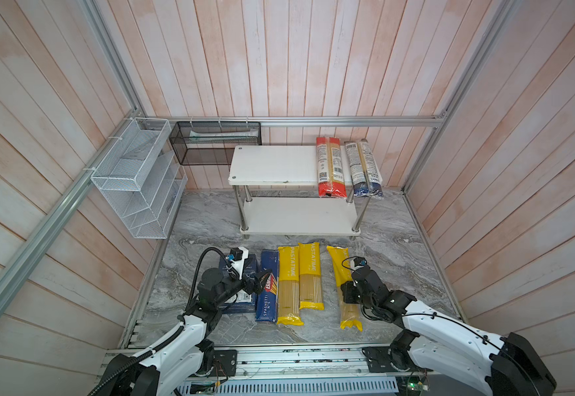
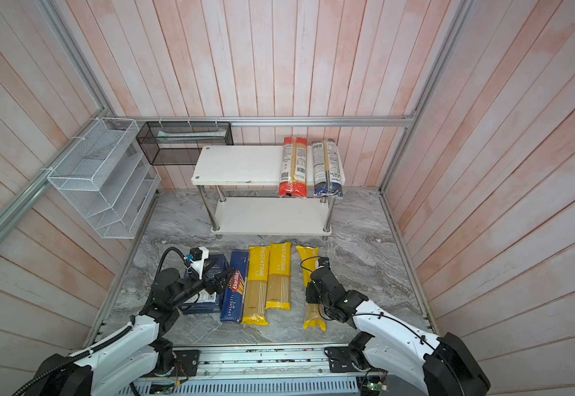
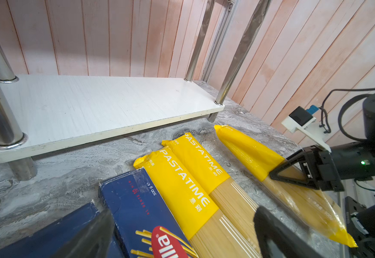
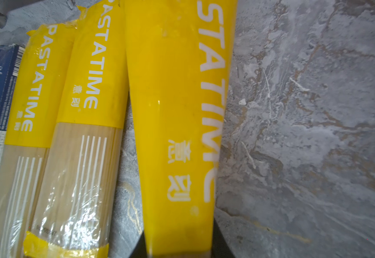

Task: Arrange pasta packages on shelves
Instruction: Pick up the pasta bag from the center of the table.

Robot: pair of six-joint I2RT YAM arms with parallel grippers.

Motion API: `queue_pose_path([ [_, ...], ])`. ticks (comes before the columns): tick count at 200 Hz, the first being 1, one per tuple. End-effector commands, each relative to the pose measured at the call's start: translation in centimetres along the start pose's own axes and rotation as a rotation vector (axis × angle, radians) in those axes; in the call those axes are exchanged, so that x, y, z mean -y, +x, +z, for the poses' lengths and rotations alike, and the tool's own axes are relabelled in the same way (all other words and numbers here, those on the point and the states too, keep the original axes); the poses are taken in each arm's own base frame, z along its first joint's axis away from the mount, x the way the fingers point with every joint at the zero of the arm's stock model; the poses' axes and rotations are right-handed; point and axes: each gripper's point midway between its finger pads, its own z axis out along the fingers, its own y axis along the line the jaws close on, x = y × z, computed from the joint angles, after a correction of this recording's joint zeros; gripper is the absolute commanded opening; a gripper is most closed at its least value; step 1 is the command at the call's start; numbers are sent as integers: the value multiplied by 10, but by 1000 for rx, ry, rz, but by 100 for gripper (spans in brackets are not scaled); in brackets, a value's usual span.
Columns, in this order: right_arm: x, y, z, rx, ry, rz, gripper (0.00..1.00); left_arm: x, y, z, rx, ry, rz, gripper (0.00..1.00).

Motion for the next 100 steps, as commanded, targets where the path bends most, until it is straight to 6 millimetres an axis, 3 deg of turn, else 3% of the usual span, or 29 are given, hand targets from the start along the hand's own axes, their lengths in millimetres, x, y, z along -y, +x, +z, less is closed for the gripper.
queue_pose_path([
  [1,-19,-34,-9,131,-79,39,17,2,-4,0,13,3,23,100],
  [100,-43,-59,-25,161,-142,-10,15,1,-5,0,16,0,22,100],
])
